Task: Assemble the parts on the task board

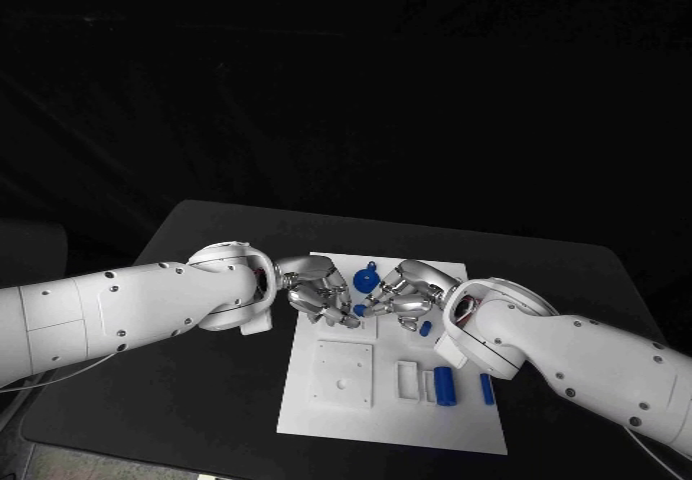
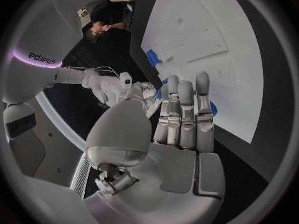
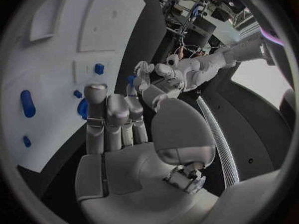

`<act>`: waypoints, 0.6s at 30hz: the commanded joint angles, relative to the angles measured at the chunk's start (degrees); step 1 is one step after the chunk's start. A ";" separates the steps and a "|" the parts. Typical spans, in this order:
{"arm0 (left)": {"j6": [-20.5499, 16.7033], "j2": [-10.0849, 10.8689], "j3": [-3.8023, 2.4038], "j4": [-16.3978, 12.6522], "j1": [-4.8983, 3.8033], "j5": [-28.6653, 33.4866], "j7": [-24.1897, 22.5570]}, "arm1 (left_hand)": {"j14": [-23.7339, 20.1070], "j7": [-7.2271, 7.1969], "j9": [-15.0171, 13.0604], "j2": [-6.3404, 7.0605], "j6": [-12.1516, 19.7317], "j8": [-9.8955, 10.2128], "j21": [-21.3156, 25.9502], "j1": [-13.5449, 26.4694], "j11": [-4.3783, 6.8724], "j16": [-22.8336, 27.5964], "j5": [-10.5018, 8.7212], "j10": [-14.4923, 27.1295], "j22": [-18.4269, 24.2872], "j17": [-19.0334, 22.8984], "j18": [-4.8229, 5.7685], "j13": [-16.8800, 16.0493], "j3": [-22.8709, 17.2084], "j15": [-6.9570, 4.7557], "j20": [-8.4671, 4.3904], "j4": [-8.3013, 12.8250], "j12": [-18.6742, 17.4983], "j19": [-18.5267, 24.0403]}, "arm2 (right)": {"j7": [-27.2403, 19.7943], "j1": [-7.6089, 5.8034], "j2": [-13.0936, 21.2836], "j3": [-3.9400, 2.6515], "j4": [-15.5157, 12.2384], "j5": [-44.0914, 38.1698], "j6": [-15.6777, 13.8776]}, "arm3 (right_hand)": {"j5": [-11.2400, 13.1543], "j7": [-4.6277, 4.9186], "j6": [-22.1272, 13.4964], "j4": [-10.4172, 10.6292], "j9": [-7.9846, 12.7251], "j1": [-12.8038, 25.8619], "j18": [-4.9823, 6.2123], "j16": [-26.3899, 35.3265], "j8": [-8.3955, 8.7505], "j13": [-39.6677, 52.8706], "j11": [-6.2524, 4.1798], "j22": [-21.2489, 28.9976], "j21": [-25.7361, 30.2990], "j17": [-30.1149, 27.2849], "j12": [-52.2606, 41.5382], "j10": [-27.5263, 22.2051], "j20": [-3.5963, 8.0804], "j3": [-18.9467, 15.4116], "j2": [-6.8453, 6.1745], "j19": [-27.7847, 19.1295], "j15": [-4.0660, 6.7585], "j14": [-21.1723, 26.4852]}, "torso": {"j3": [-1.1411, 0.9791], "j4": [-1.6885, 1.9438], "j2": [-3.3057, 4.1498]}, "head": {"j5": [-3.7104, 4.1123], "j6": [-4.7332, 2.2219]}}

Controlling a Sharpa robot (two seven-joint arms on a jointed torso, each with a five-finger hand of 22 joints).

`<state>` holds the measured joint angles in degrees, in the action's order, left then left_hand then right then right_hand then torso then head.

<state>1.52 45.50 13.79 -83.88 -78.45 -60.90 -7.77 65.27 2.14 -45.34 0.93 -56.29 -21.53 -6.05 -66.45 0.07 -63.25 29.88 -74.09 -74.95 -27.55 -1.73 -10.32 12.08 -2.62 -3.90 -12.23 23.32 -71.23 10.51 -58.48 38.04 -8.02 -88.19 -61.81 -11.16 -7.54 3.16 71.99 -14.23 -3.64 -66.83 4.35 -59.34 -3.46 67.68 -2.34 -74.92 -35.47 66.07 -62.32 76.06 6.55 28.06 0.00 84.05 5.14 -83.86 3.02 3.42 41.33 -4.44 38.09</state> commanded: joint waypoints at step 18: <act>-1.48 -0.21 -0.03 0.02 0.05 -2.80 0.54 | -1.31 0.49 0.43 1.11 1.10 0.02 0.51 0.99 -0.43 -0.34 0.49 1.40 -0.96 1.39 0.55 0.44 -1.47 0.35 0.42 -3.20 0.25 0.90 | 0.13 0.01 0.04 -0.01 -0.47 2.09 2.61 | -0.58 -0.03 -0.27 -0.12 -0.08 0.03 -0.61 0.44 -0.16 0.12 0.08 -4.04 0.44 0.20 0.13 -0.06 0.24 -0.37 0.57 2.49 0.44 0.11 | 0.06 0.03 -0.03 | 0.36 0.22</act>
<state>1.00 45.44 13.79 -83.75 -78.41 -63.18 -6.94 64.47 2.55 -44.99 1.74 -55.46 -21.53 -5.83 -65.65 -0.43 -63.41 30.14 -73.19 -74.93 -26.20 -1.73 -9.92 10.59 -2.23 -3.49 -15.08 23.32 -70.83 10.68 -58.49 38.15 -8.01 -88.52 -60.41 -10.04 -7.88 3.08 71.88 -14.23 -3.67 -66.83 4.35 -59.12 -3.25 67.75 -2.24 -74.91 -35.23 66.22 -62.32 75.97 6.54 28.05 -0.01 84.04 5.12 -83.85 3.08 3.45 41.29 -4.12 38.32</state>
